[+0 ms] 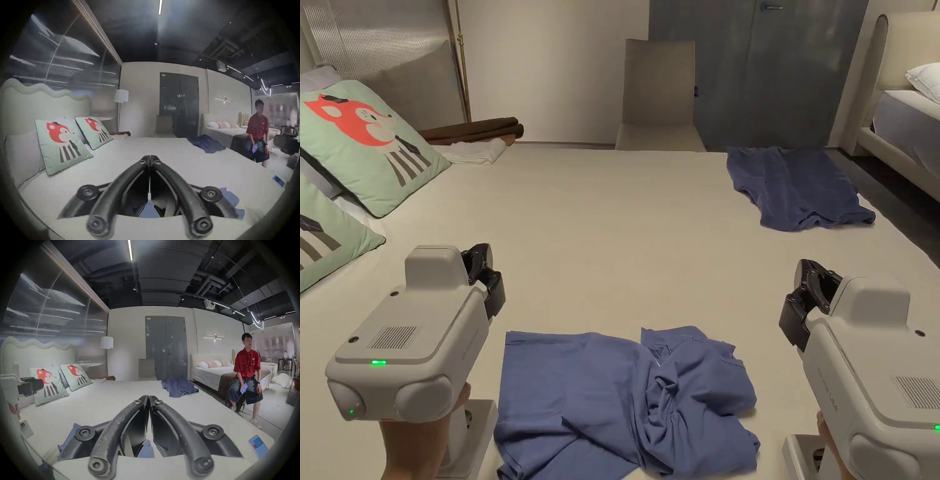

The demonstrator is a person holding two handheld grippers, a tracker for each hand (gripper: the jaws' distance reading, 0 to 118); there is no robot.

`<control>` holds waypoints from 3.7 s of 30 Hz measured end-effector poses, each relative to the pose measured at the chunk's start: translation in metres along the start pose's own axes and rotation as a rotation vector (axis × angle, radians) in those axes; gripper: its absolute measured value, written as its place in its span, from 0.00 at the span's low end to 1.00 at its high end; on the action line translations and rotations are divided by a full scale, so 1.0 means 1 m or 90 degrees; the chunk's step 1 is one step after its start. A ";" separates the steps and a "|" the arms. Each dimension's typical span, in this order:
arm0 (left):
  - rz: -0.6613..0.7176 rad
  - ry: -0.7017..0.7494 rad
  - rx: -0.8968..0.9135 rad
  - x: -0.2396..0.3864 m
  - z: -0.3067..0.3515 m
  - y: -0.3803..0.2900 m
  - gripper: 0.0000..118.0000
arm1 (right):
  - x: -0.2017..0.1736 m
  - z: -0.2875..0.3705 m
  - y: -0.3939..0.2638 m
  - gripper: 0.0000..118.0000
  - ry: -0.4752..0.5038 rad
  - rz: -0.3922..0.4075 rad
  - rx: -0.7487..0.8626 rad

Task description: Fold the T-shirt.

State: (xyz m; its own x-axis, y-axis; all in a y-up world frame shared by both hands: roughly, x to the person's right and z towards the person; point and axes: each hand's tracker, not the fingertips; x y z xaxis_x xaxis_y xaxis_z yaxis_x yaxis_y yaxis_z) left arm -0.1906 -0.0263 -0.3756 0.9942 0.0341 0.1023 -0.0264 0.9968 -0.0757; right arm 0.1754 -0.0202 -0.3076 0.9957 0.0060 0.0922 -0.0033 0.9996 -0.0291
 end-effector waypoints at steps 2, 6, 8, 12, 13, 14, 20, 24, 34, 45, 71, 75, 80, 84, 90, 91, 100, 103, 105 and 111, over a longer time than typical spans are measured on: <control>0.006 -0.009 -0.020 0.000 -0.003 0.000 0.00 | 0.000 -0.001 0.000 0.00 0.001 0.001 0.000; 0.019 -0.018 -0.090 -0.001 -0.019 0.001 0.00 | 0.001 -0.002 0.000 0.00 -0.001 0.003 -0.001; 0.036 -0.027 -0.144 -0.005 -0.036 0.001 0.00 | 0.004 -0.004 -0.001 0.00 -0.001 0.002 -0.004; 0.091 -0.091 -0.252 -0.012 -0.073 -0.004 0.00 | 0.009 -0.008 -0.005 0.00 -0.006 0.003 -0.013; 0.080 -0.091 -0.275 -0.011 -0.085 -0.008 0.00 | 0.011 -0.009 -0.006 0.00 -0.007 0.001 -0.016; 0.068 -0.092 -0.293 -0.011 -0.095 -0.012 0.00 | 0.012 -0.011 -0.007 0.00 -0.007 0.000 -0.019; 0.081 -0.065 -0.419 -0.018 -0.155 -0.056 0.04 | 0.020 -0.026 -0.018 0.00 -0.018 0.007 -0.046; 0.065 -0.037 -0.479 -0.028 -0.190 -0.089 0.66 | 0.027 -0.044 -0.030 0.00 -0.029 0.012 -0.072; 0.062 -0.025 -0.554 -0.026 -0.216 -0.128 0.60 | 0.031 -0.086 -0.057 0.00 -0.041 -0.005 -0.134; -0.061 -0.063 -0.504 -0.005 -0.207 -0.129 0.04 | 0.023 -0.103 -0.082 0.32 -0.011 -0.027 -0.234; 0.092 -0.085 -0.276 -0.040 -0.113 0.015 0.05 | 0.023 -0.138 -0.032 0.05 0.096 -0.046 -0.316; 0.085 -0.043 -0.210 -0.059 -0.125 0.072 0.05 | 0.039 -0.156 0.040 0.05 0.076 -0.027 -0.222; 0.107 -0.005 -0.128 -0.080 -0.148 0.154 0.05 | 0.050 -0.178 0.113 0.05 0.049 0.006 -0.116; 0.151 0.018 -0.066 -0.090 -0.168 0.217 0.05 | 0.054 -0.198 0.161 0.05 0.034 0.007 -0.064; 0.145 0.061 0.017 -0.090 -0.198 0.260 0.05 | 0.053 -0.229 0.190 0.05 0.021 0.011 -0.020; 0.140 0.069 0.022 -0.093 -0.205 0.257 0.05 | 0.051 -0.234 0.188 0.05 0.019 0.014 -0.018; 0.085 0.105 -0.050 -0.106 -0.237 0.156 0.05 | 0.032 -0.267 0.092 0.05 0.034 0.050 -0.106; 0.081 0.107 -0.108 -0.115 -0.238 0.101 0.04 | 0.028 -0.269 0.041 0.05 0.043 0.030 -0.168; 0.094 0.113 -0.143 -0.122 -0.232 0.064 0.05 | 0.032 -0.274 0.004 0.05 0.043 0.012 -0.209; 0.141 0.128 -0.248 -0.139 -0.181 -0.035 0.05 | 0.037 -0.234 -0.091 0.05 0.052 -0.044 -0.322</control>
State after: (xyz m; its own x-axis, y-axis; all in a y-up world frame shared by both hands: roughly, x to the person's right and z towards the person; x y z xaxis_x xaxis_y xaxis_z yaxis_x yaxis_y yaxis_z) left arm -0.3095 -0.0787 -0.5667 0.9706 0.1894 -0.1488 -0.2367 0.8645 -0.4435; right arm 0.2344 -0.1177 -0.5346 0.9960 -0.0829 0.0329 0.0882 0.8588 -0.5046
